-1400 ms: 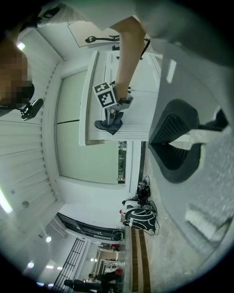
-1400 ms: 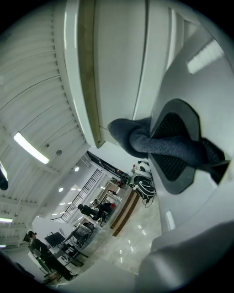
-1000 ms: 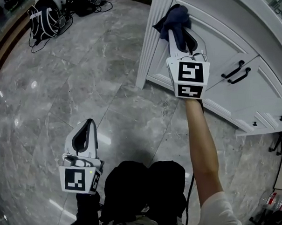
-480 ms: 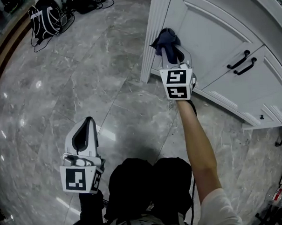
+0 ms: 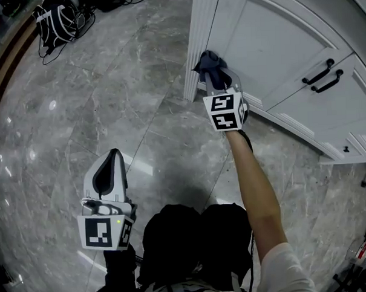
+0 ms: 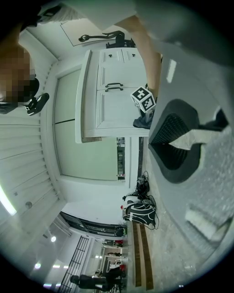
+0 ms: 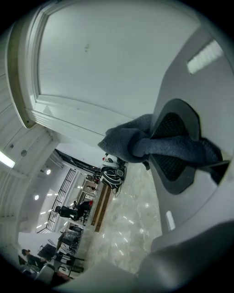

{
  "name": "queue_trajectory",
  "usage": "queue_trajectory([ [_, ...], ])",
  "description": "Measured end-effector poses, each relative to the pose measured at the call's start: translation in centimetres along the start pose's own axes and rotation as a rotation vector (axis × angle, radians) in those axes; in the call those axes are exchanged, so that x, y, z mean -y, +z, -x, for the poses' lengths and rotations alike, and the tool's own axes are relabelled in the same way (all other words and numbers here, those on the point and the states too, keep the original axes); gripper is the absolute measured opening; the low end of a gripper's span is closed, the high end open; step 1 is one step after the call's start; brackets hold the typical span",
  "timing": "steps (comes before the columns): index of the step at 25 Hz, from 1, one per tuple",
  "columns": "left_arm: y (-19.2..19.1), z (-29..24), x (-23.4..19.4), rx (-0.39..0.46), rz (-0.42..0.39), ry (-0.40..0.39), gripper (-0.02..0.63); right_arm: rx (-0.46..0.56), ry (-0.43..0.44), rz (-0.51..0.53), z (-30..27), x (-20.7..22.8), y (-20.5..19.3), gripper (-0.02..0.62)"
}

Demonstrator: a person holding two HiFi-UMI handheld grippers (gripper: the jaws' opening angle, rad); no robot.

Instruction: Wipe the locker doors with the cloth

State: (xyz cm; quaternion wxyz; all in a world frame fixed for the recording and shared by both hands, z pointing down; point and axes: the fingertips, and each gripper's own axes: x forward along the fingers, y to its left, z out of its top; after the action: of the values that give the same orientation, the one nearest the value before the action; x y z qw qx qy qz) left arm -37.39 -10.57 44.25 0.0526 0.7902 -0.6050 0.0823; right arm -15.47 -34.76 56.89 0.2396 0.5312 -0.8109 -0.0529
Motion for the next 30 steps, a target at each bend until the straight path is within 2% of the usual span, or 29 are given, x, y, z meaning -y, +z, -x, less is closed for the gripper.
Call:
queue_trajectory([
  [7,-0.6,-0.3,0.2,-0.015,-0.001,0.004,0.002,-0.067,0.037,-0.011,-1.1,-1.2,-3.7,0.086],
  [19,0.3,0.0,0.7,0.005,-0.007,-0.003,0.002,-0.09,-0.012,-0.031,0.8,1.4,-5.3,0.086],
  [25,1.2,0.2,1.2,0.04,0.002,-0.015,0.002,-0.079,-0.048,-0.038,1.8,2.8,-4.8,0.084],
  [30,1.4,0.6,1.5,0.033,0.003,-0.02,0.002,-0.043,-0.068,-0.021,2.8,4.0,-2.0,0.084],
])
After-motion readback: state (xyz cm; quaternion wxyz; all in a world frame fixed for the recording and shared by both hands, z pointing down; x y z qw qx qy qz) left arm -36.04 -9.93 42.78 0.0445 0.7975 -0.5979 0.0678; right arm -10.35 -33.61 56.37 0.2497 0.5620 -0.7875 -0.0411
